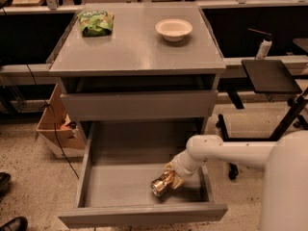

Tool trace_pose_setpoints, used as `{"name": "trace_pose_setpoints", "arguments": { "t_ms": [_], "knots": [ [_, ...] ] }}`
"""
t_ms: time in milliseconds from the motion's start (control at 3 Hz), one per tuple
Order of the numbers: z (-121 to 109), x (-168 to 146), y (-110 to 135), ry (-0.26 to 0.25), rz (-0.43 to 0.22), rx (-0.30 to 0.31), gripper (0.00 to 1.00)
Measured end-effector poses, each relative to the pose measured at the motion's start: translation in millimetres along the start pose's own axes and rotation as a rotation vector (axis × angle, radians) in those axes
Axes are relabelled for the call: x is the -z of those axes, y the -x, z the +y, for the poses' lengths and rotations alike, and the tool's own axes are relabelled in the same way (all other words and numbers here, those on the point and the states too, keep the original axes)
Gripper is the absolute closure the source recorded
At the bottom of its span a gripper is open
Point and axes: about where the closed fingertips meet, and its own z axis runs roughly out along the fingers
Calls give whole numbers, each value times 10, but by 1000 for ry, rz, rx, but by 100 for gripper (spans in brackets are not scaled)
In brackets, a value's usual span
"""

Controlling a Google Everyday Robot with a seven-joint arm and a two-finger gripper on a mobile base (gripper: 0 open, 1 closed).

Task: Pick orange can from middle drawer and place on counter

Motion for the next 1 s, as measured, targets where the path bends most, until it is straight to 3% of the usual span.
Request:
{"name": "trace_pose_setpoints", "arguments": {
  "t_ms": [667, 1000],
  "knots": [
    [-175, 1250, 52, -178, 18, -153, 100],
    [-232, 1914, 84, -245, 74, -194, 100]
  ]
}}
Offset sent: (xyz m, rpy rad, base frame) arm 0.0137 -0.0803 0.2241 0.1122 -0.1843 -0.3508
